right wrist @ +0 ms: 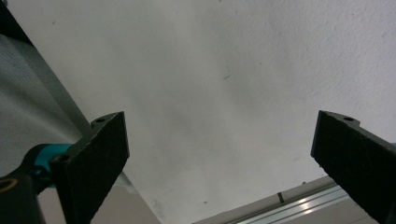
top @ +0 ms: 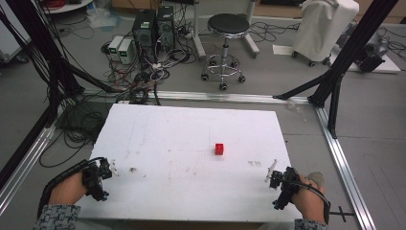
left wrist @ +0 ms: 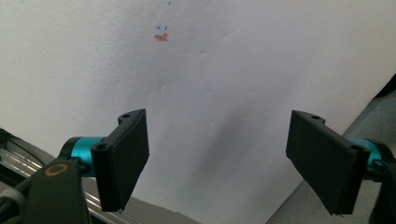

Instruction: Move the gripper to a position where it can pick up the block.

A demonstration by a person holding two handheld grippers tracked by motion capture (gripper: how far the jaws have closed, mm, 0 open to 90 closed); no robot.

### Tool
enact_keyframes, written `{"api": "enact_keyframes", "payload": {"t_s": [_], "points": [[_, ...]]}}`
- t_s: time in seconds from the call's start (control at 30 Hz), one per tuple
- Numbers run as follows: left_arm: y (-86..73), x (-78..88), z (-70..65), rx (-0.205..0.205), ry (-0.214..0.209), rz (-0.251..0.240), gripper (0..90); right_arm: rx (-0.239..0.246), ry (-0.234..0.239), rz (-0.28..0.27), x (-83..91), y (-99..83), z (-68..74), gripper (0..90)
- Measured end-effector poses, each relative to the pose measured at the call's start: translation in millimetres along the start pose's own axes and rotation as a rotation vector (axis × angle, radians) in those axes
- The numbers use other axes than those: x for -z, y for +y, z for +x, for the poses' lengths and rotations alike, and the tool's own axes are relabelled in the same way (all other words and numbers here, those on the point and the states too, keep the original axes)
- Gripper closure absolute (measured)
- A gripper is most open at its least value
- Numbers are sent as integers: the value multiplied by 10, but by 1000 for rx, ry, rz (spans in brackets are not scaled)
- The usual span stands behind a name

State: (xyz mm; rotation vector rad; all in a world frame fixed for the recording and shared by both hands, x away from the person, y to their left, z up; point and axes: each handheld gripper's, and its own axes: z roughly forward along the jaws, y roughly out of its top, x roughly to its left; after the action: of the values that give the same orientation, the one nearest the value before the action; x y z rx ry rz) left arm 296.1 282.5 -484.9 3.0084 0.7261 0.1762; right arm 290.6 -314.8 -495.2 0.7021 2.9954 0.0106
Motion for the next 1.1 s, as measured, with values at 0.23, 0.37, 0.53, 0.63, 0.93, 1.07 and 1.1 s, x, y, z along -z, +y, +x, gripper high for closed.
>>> {"api": "enact_keyframes", "payload": {"t_s": [0.23,0.37,0.53,0.63,0.93,1.07,1.1], "points": [[8,22,-3,-4,6,-5,215,-9,4,-10,2,-3,2,35],[10,9,-4,3,-2,-7,215,-16,22,-9,-20,4,0,34],[9,9,-4,14,15,-16,214,-30,3,-13,-3,-3,-12,34],[10,1,-6,15,9,-19,220,-36,1,-14,0,-4,-9,35],[16,2,-4,24,8,-20,238,-33,-4,-15,3,-11,-19,34],[19,12,-5,17,11,-15,238,-36,0,-7,-9,7,-15,35],[19,12,-5,17,11,-15,238,-37,-4,-6,-12,11,-15,35]]}}
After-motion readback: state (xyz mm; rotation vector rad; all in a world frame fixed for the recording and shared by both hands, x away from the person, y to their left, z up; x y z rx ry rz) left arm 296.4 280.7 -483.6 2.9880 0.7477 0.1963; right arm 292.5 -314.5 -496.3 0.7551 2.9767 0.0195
